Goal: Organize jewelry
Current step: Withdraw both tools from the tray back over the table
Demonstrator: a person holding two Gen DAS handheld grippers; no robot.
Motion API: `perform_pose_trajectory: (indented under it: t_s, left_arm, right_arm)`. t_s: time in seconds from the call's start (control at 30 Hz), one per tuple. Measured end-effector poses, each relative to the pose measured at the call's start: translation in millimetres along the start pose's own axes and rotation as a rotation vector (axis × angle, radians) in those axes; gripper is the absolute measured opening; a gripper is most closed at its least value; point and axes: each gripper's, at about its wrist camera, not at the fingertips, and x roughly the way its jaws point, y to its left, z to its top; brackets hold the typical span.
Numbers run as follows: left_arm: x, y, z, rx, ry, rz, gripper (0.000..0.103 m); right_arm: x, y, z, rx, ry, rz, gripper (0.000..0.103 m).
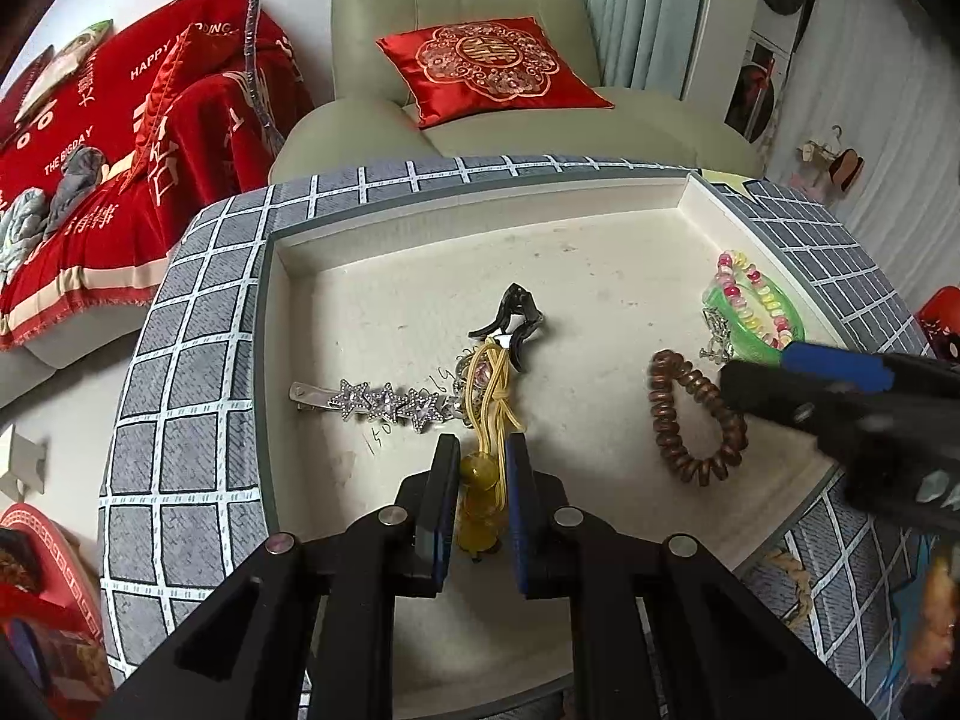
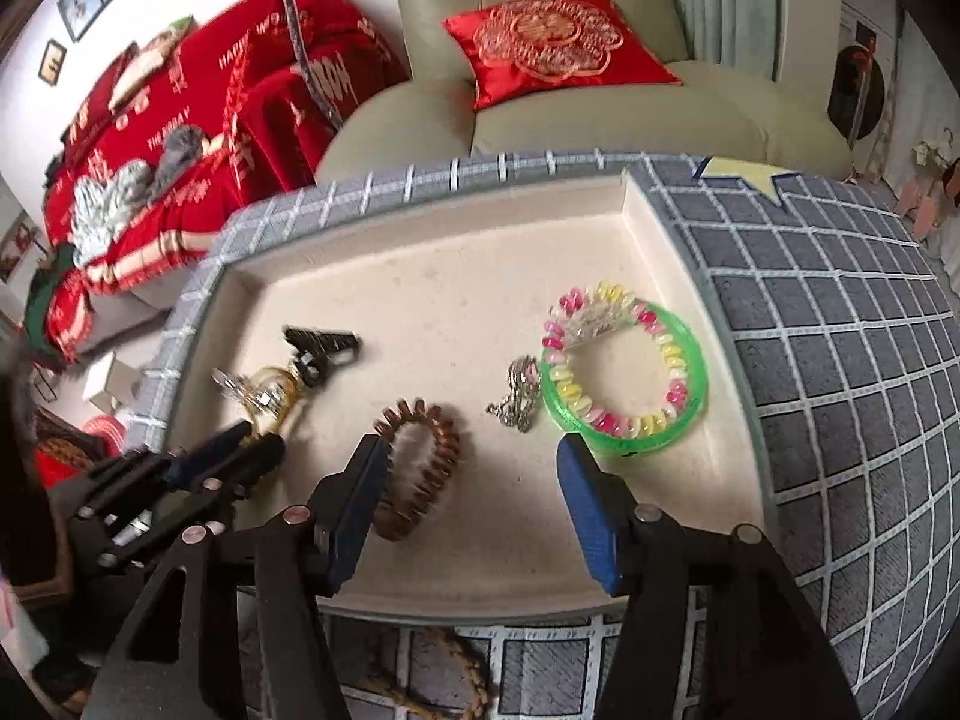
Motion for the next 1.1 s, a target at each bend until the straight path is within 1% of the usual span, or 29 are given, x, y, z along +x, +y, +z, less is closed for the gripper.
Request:
perform_pose_trajectory:
  t_s: [0.17,0.2,0.23,0.27,0.3,0.33,0.37,0.43,0.5,0.57,0.63,0.67,0.7,0.8,0.9,0.93,1.0,1.1]
  left_arm:
    - [-0.7,-2.0,1.3,0.002,-0.003,-0.005,0.031]
    - [-1.7,-2.4,1.8,0.001,-0.007,-0.007,0.036]
    - [-2.5,-2.9,1.8,0.001,-0.012,-0.01,0.049]
    - [-5.4,-3.0,2.3,0.0,-0.023,-0.008,0.091]
    - [-9.0,-2.5,2.1,-0.006,-0.044,-0.002,0.103]
    - [-16.0,-2.1,1.8,-0.014,-0.086,0.0,0.103]
    - [-19.7,-2.5,2.6,-0.013,-0.099,-0.012,0.103]
    - [-23.0,-3.4,4.1,-0.01,-0.093,-0.027,0.103]
    - [-28.9,-3.6,4.2,-0.011,-0.107,-0.014,0.103]
    - [-39.0,-3.3,1.6,-0.014,-0.13,-0.013,0.103]
    - [-49.7,-3.2,-2.6,-0.01,-0.154,-0.01,0.103]
    - [-56.0,-4.1,-6.0,-0.005,-0.166,-0.008,0.103]
    - [-60.0,-4.1,-8.6,-0.001,-0.17,-0.005,0.103]
    - [-72.9,-5.4,-19.1,0.008,-0.173,-0.011,0.103]
    - [-85.6,-5.9,-30.4,-0.007,-0.175,-0.043,0.103]
    - [-89.5,-5.2,-34.2,-0.018,-0.174,-0.057,0.103]
    - [-93.9,-5.7,-40.7,-0.031,-0.165,-0.065,0.103]
    - [-99.1,-8.5,-50.9,-0.033,-0.145,-0.057,0.103]
  right_arm:
    - [-22.4,-6.6,-8.2,0.047,-0.038,0.022,0.063]
    - [-26.4,-8.5,-11.0,0.055,-0.043,0.026,0.063]
    - [-31.0,-10.8,-14.7,0.063,-0.05,0.029,0.063]
    - [-35.3,-12.8,-18.1,0.07,-0.056,0.031,0.063]
    - [-39.4,-14.8,-21.2,0.078,-0.063,0.034,0.063]
    - [-42.9,-17.2,-24.0,0.085,-0.068,0.037,0.063]
    - [-46.5,-19.8,-27.3,0.094,-0.072,0.04,0.063]
    - [-51.4,-23.8,-32.0,0.11,-0.075,0.044,0.063]
    - [-56.3,-27.4,-37.4,0.123,-0.079,0.049,0.064]
    - [-61.1,-29.6,-43.4,0.132,-0.081,0.057,0.067]
    - [-65.3,-31.1,-49.4,0.139,-0.081,0.065,0.08]
    - [-67.5,-31.3,-52.6,0.141,-0.084,0.065,0.082]
    - [-69.9,-31.6,-55.9,0.142,-0.089,0.063,0.082]
    - [-77.3,-32.7,-67.6,0.145,-0.11,0.078,0.09]
    - [-81.9,-35.0,-78.3,0.151,-0.118,0.086,0.091]
    - [-82.7,-35.6,-81.6,0.152,-0.117,0.085,0.102]
    - [-84.8,-36.1,-87.1,0.152,-0.111,0.083,0.103]
    - [-84.6,-36.9,-93.7,0.148,-0.074,0.074,0.103]
